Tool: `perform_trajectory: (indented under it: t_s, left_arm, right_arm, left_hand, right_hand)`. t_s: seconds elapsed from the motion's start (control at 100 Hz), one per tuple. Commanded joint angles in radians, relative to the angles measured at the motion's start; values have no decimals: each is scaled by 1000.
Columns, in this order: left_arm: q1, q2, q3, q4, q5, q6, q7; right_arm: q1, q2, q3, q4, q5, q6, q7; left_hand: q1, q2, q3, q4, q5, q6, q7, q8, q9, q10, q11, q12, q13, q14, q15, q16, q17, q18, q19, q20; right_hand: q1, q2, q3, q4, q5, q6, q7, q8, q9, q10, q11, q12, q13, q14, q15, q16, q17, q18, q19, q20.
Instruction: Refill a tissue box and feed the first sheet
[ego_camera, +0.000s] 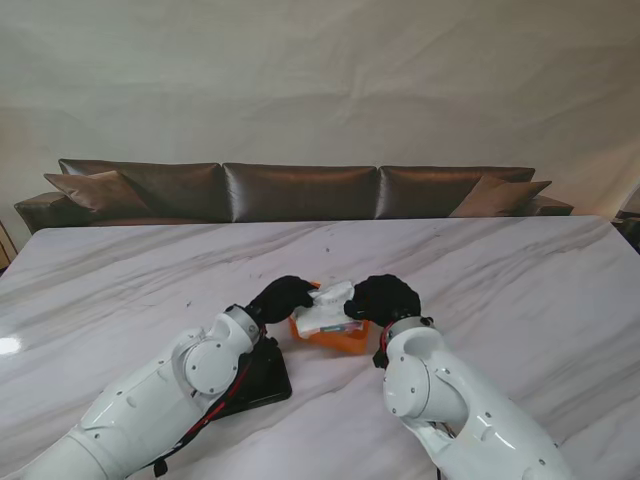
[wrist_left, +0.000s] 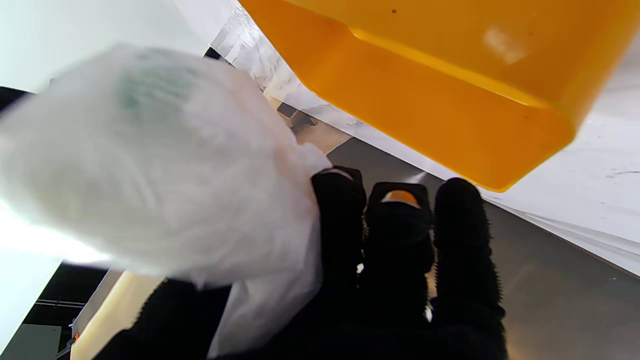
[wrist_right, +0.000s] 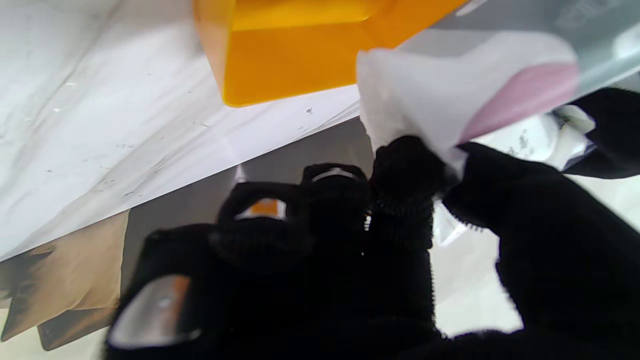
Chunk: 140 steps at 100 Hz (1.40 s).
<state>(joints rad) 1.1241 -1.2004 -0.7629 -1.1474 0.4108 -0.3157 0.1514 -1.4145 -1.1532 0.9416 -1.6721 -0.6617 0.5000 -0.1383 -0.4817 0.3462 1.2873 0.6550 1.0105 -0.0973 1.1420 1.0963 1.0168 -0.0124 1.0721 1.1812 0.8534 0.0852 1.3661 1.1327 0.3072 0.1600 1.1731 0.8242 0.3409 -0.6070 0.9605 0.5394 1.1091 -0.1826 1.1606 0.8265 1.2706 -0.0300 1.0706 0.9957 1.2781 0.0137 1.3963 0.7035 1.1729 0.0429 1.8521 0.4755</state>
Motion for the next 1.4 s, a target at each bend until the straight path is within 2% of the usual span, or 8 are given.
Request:
perform_trajectory:
  t_s: [0.0, 0.05, 0.11, 0.23, 0.29, 0.53, 1.08, 1.39]
  left_arm:
    - [-2, -12, -1, -1, 2, 7, -1]
    - [0, -16, -3, 4, 8, 11, 19]
    - [4, -18, -9, 4, 11, 18, 33]
    - [22, -14, -35, -15, 15, 38, 37]
    - [33, -9, -49, -28, 23, 48, 36]
    - [51, 3, -64, -52, 61, 75, 36]
    - [-18, -24, -18, 1, 45, 71, 72]
    - [-22, -32, -23, -3, 8, 85, 65]
  right_arm:
    - [21, -11, -5, 5, 3, 14, 25]
    - [37, -20, -16, 23, 8, 42, 6]
    - [55, -24, -23, 36, 17, 65, 8]
    - [82, -27, -30, 61, 41, 85, 19]
    - [90, -29, -33, 68, 52, 94, 25]
    - [97, -33, -35, 80, 85, 95, 30]
    - [55, -17, -12, 77, 31, 41, 26]
    - [64, 30, -31, 48, -10, 36, 195]
  left_hand:
    - [-46, 175, 143, -107, -47, -144, -67, -42, -37, -41, -33, -18, -4, -25, -17, -16, -12, -2, 203, -10]
    - [-138, 190, 124, -216, -109, -164, -126, -141, -84, -56, -59, -64, -21, -28, -58, -31, -15, -8, 202, -33]
    - [-347, 332, 93, -336, -187, -161, -187, -298, -150, -61, -93, -182, -54, -24, -113, -41, -33, -10, 190, -50]
    - [-508, 343, 88, -410, -294, -82, -343, -454, -224, -73, -130, -212, -106, -32, -167, -43, -64, -18, 170, -56]
    - [489, -600, -366, -514, -332, -50, -397, -493, -249, -80, -134, -225, -117, -36, -187, -27, -71, -18, 165, -54]
    - [929, -907, -438, -519, -279, -159, -196, -474, -164, -106, -98, -172, -50, -44, -173, -52, -24, -4, 192, -52]
    - [812, -804, -199, -318, -177, -147, -59, -6, -83, -71, 34, -13, -16, -44, -46, -11, -12, -7, 227, -5]
    - [795, -785, -198, -290, -164, -128, -36, 29, -70, -63, 60, -13, -3, -40, -19, -5, -8, 1, 233, 17]
  right_hand:
    - [16, 91, -6, 151, 79, -167, 1, 42, 103, 50, 90, 41, 35, 20, 168, 36, 35, -269, 174, 29]
    - [-281, 329, 275, 418, 95, -180, 9, 32, 121, 57, 100, 41, 36, 16, 186, 48, 38, -271, 186, 44]
    - [-745, 922, 603, 204, 102, -198, 10, 31, 127, 54, 116, 34, 35, 6, 195, 55, 39, -280, 190, 51]
    - [-779, 995, 610, 178, 117, -192, 10, 29, 142, 58, 115, 28, 36, 6, 203, 61, 41, -280, 197, 58]
    - [-778, 993, 610, 178, 118, -191, 9, 28, 146, 59, 114, 28, 36, 3, 205, 62, 41, -282, 198, 59]
    - [-783, 992, 610, 169, 115, -192, 6, 28, 143, 51, 107, 33, 35, 2, 204, 65, 41, -285, 197, 64]
    - [-1480, 1305, 563, -338, -285, 53, -265, -219, -164, 54, -31, 1, 33, 78, -36, -63, -7, -214, 32, -59]
    - [-1528, 1193, 610, -396, -424, 90, -340, -205, -286, 34, -46, -1, -14, 50, -59, -55, -46, -242, -6, -61]
